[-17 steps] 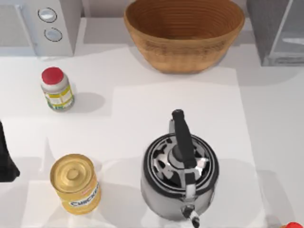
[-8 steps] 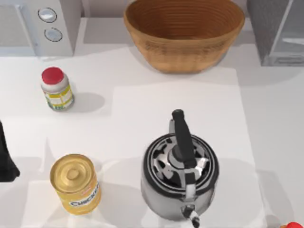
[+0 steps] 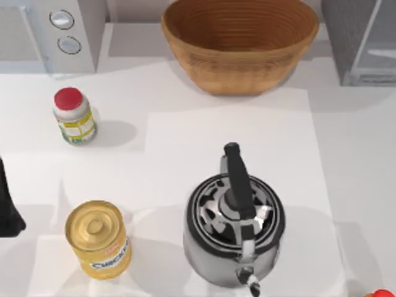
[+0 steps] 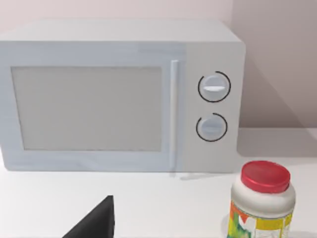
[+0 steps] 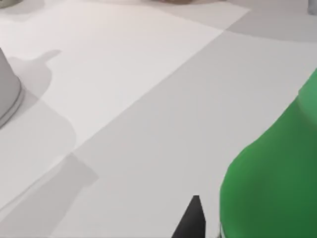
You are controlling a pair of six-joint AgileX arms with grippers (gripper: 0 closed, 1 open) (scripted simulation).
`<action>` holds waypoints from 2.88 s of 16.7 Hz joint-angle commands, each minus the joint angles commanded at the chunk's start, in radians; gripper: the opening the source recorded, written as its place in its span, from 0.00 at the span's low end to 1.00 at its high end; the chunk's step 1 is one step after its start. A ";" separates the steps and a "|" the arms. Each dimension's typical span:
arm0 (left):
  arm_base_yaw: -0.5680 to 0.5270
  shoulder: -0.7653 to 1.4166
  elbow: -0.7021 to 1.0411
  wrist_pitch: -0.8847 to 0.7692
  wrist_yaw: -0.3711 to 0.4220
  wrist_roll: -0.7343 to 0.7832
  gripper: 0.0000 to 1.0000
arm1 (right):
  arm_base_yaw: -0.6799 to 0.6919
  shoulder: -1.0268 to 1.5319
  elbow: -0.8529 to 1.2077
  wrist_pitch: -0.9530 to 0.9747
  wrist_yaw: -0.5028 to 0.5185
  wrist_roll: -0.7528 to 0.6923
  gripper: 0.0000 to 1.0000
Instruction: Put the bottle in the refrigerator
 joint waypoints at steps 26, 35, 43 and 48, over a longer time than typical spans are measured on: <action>0.000 0.000 0.000 0.000 0.000 0.000 1.00 | 0.931 -1.779 -0.719 0.938 1.243 1.825 0.01; 0.000 0.000 0.000 0.000 0.000 0.000 1.00 | 0.932 -1.725 -0.686 0.992 1.241 1.835 0.01; 0.000 0.000 0.000 0.000 0.000 0.000 1.00 | 0.899 -1.112 -0.412 1.344 1.184 1.834 0.01; 0.000 0.000 0.000 0.000 0.000 0.000 1.00 | 0.829 -0.504 -0.176 1.622 1.135 1.830 0.01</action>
